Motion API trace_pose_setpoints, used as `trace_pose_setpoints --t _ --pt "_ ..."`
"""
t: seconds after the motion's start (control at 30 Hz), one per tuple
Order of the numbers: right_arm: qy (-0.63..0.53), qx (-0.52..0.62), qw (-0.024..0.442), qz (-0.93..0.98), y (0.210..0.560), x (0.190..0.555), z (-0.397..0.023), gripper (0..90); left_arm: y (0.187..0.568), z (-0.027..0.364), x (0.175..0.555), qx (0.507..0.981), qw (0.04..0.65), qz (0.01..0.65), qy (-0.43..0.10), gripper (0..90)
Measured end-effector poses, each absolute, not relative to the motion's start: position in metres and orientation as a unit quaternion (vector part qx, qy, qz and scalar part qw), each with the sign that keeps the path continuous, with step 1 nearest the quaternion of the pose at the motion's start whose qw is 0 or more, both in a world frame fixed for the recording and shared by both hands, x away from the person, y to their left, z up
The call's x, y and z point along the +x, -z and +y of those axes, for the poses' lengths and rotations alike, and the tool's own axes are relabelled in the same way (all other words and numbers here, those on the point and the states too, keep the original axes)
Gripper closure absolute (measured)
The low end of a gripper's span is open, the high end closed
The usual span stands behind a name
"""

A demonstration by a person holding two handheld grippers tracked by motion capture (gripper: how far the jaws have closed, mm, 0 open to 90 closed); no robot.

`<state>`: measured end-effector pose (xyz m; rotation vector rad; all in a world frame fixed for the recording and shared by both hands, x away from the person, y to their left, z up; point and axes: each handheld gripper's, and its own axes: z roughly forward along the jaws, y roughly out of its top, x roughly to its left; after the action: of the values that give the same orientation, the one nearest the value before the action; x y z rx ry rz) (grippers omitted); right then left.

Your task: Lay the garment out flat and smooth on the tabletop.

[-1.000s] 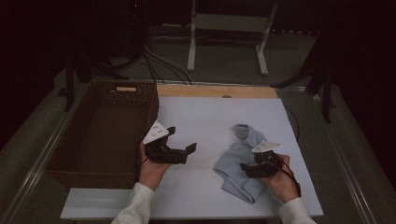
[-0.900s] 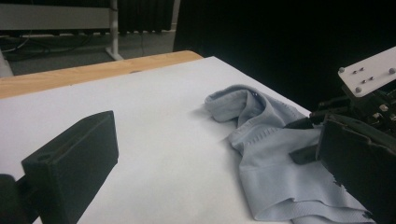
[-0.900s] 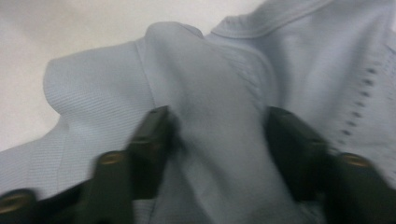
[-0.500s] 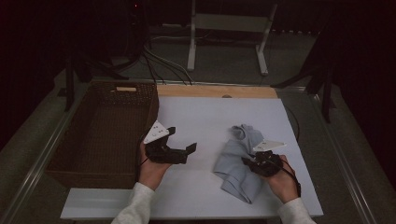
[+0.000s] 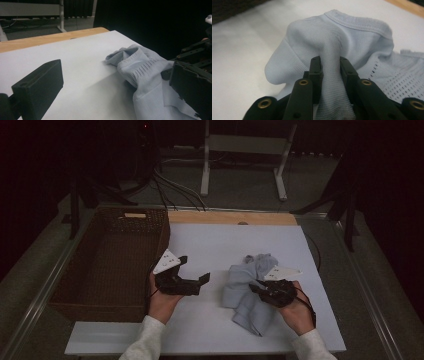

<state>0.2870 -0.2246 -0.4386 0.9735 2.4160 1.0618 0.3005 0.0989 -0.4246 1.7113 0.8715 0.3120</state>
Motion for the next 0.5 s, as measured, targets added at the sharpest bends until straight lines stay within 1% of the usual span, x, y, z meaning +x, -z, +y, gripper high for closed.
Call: trace_pose_setpoints --t 0.5 --pt "-0.422 0.270 0.167 0.849 0.417 0.283 -0.181 76.6 0.423 0.101 0.300 0.723 0.567 0.371 -0.134 0.1"
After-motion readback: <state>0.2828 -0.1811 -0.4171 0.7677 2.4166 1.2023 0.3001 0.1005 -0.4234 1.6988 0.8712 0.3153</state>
